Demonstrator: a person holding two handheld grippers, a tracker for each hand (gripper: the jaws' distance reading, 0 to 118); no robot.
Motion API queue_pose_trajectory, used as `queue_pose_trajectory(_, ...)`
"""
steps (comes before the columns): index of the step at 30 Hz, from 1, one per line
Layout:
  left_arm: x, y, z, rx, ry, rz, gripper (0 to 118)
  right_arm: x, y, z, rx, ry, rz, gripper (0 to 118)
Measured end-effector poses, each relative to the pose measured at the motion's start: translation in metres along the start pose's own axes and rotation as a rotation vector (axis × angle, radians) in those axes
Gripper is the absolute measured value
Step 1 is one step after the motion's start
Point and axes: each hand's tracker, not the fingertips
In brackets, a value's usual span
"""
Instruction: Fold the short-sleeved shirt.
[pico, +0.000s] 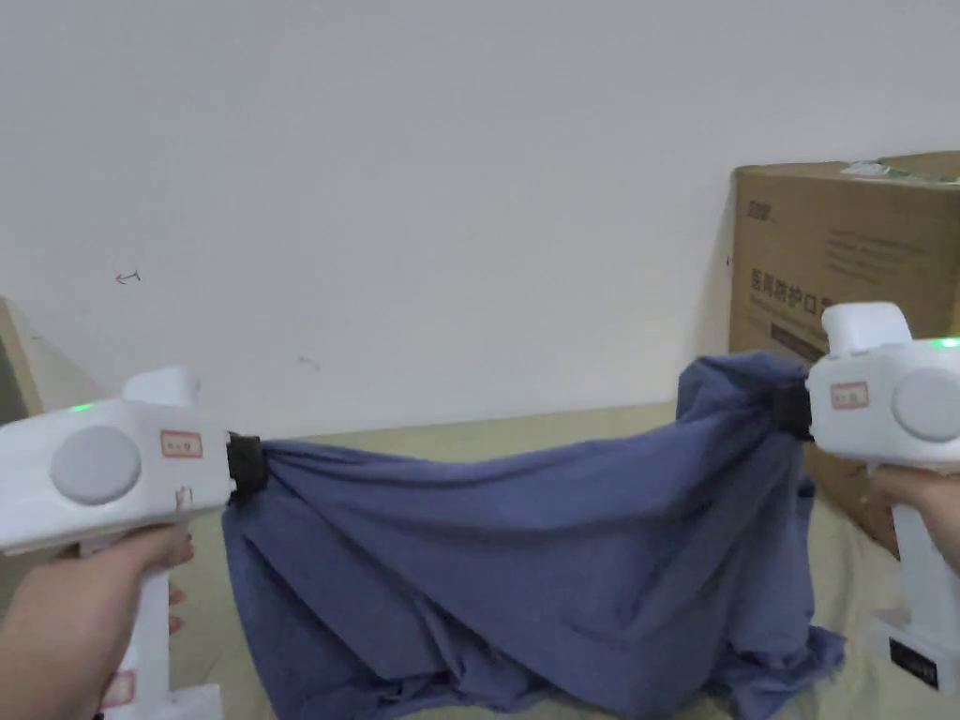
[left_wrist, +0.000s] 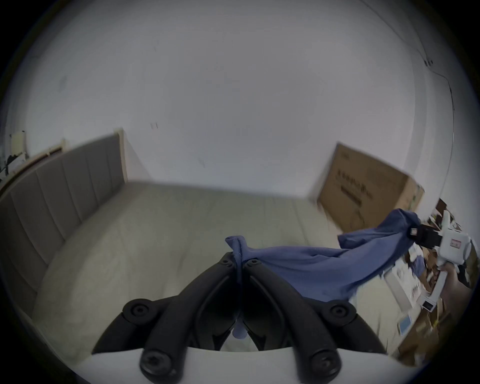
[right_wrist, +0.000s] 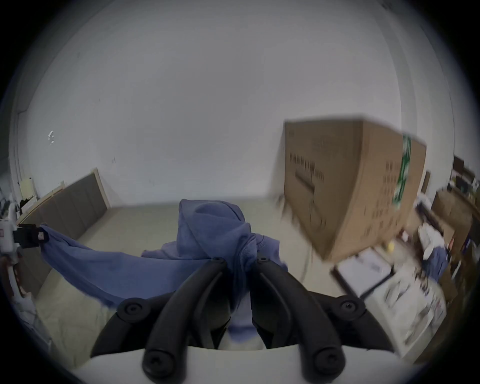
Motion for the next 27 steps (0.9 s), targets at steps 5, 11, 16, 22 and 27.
queue_pose_trajectory(5, -0.013, -0.128, -0.01, -0.273, -0.037, -0.028, 1, 0.015, -0.134, 0.01, -0.247, 0.036, 0.013, 14)
queue_pose_trajectory(11, -0.017, -0.239, 0.05, -0.433, -0.112, -0.068, 1, 0.038, -0.236, 0.084, -0.375, 0.075, 0.075, 14)
queue_pose_trajectory(16, -0.023, -0.264, 0.113, -0.422, -0.129, -0.053, 1, 0.045, -0.252, 0.168, -0.352, 0.127, 0.06, 14)
queue_pose_trajectory(22, -0.016, -0.272, 0.126, -0.47, -0.101, 0.016, 1, 0.056, -0.26, 0.183, -0.431, 0.115, -0.016, 14)
queue_pose_trajectory(27, -0.005, -0.276, 0.098, -0.603, -0.016, 0.033, 2, 0.053, -0.273, 0.147, -0.632, 0.017, -0.058, 15)
